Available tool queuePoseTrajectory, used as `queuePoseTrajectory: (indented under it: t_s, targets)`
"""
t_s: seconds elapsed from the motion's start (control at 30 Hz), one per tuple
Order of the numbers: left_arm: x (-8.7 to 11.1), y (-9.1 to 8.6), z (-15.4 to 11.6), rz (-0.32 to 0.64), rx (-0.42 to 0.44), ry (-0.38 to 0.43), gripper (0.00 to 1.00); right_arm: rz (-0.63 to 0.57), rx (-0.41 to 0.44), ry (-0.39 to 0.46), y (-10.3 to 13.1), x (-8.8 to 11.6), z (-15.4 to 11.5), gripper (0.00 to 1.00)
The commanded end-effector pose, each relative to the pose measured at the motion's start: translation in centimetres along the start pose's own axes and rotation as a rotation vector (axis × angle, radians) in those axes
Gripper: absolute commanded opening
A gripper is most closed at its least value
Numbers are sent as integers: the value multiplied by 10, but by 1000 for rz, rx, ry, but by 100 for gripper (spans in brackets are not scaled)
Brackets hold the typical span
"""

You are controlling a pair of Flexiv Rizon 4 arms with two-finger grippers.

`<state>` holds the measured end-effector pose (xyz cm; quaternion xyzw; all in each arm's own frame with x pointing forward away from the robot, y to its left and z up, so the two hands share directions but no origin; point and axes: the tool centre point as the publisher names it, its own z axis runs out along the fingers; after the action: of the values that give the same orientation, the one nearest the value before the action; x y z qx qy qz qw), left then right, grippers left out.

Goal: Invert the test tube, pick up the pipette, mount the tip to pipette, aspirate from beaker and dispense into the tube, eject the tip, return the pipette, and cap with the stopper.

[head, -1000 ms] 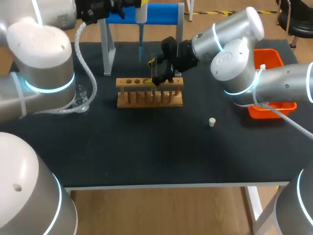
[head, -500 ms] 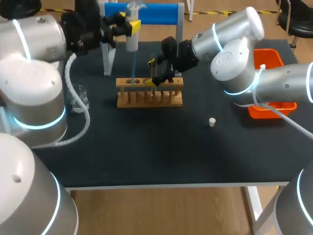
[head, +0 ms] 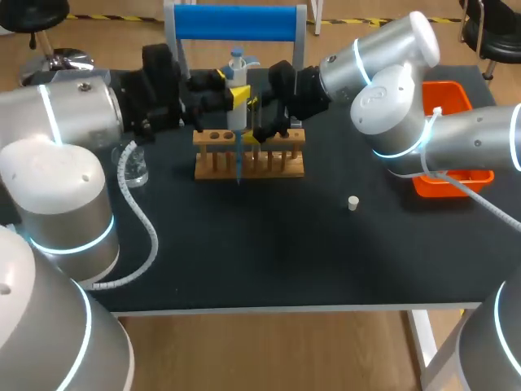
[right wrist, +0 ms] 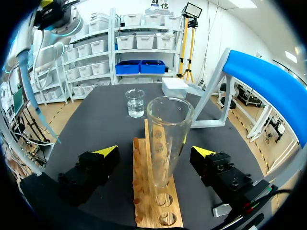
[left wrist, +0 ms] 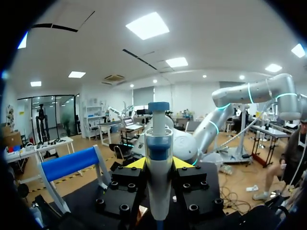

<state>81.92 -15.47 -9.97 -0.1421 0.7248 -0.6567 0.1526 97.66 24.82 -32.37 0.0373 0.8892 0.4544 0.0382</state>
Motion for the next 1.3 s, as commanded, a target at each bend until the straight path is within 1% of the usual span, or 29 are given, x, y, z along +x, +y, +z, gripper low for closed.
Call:
queuePoseTrajectory:
  t_s: [0.03,0.17,0.23,0.47,0.6,1.0,1.13,1.3]
  targets:
    - [-2,10,3,5,72,18,0,0,2,2,0,-1,0,100]
    - [-1,18,5,0,80,53,0,0,2,2,0,-1,0,100]
    - [-1,22,7,-3,54,70,0,0,2,2,0,-1,0,100]
    - [-1,30,10,-7,39,109,0,0,2,2,0,-1,0,100]
    - [1,35,14,-9,2,130,0,0,2,2,0,-1,0,100]
    - [2,37,12,-1,-9,134,0,0,2,2,0,-1,0,100]
    - [2,36,10,10,0,104,0,0,2,2,0,-1,0,100]
    - [2,36,10,10,0,104,0,0,2,2,0,-1,0,100]
